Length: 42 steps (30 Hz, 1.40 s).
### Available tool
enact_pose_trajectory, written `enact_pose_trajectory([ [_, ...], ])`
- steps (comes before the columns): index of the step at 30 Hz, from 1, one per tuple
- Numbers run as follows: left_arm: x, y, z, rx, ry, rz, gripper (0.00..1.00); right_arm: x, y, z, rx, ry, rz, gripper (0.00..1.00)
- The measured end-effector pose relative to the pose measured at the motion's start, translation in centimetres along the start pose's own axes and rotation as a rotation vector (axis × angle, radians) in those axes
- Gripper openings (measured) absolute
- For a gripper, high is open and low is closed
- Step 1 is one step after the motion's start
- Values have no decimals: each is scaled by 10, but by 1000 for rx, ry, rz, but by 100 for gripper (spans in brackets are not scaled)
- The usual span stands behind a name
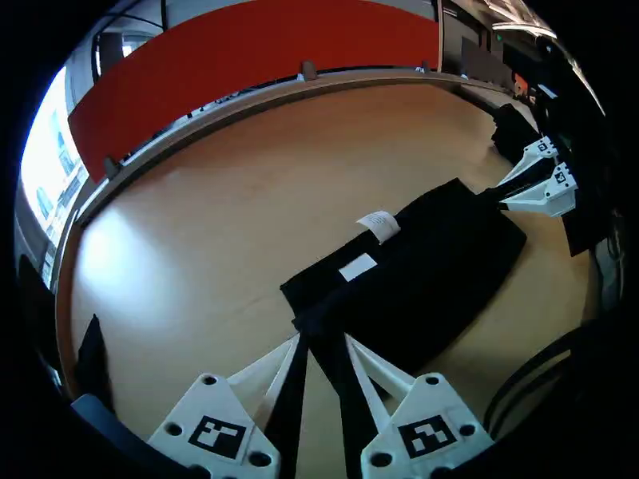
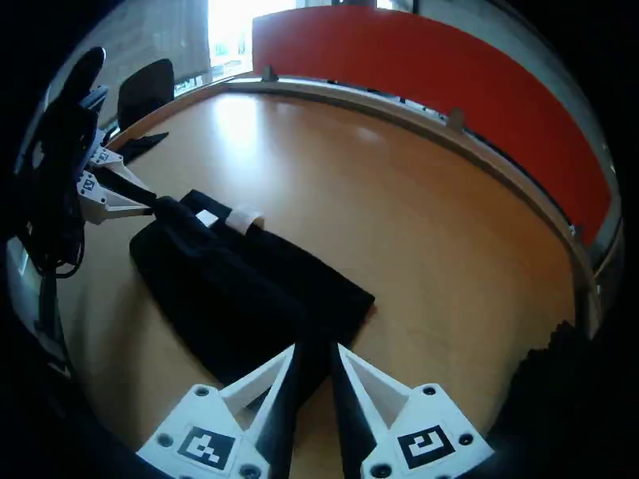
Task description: Fold towel
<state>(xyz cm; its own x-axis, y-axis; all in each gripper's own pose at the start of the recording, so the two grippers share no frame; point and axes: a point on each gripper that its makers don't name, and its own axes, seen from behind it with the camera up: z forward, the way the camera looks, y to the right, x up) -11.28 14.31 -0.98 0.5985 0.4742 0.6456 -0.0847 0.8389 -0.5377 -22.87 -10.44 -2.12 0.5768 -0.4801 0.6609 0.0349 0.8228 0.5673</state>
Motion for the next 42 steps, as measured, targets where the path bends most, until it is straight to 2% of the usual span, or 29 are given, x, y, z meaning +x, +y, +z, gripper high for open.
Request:
enact_pose_trajectory([
  [6, -1, -8, 6, 30, -6, 4, 33, 0, 11, 5, -38, -9, 13, 39],
  [12, -3, -15, 8, 47, -14, 12, 38, -1, 17, 8, -49, -13, 17, 62],
  [16, -4, -19, 10, 58, -18, 12, 38, -1, 20, 9, -55, -15, 16, 64],
  [20, -3, -23, 11, 70, -21, 12, 49, 0, 23, 12, -61, -13, 22, 65],
  [26, 4, -29, 13, 79, -15, 9, 55, 9, 29, 13, -76, 1, 29, 69],
  [30, 8, -33, 13, 83, -13, 0, 74, 16, 36, 13, -95, 11, 30, 82],
  [32, 10, -36, 12, 88, -9, -7, 91, 19, 38, 13, -101, 17, 31, 82],
  [34, 12, -39, 11, 94, -4, -11, 94, 21, 41, 13, -107, 21, 31, 85],
  [42, 15, -48, 10, 119, 2, -10, 94, 25, 48, 14, -123, 28, 20, 85],
])
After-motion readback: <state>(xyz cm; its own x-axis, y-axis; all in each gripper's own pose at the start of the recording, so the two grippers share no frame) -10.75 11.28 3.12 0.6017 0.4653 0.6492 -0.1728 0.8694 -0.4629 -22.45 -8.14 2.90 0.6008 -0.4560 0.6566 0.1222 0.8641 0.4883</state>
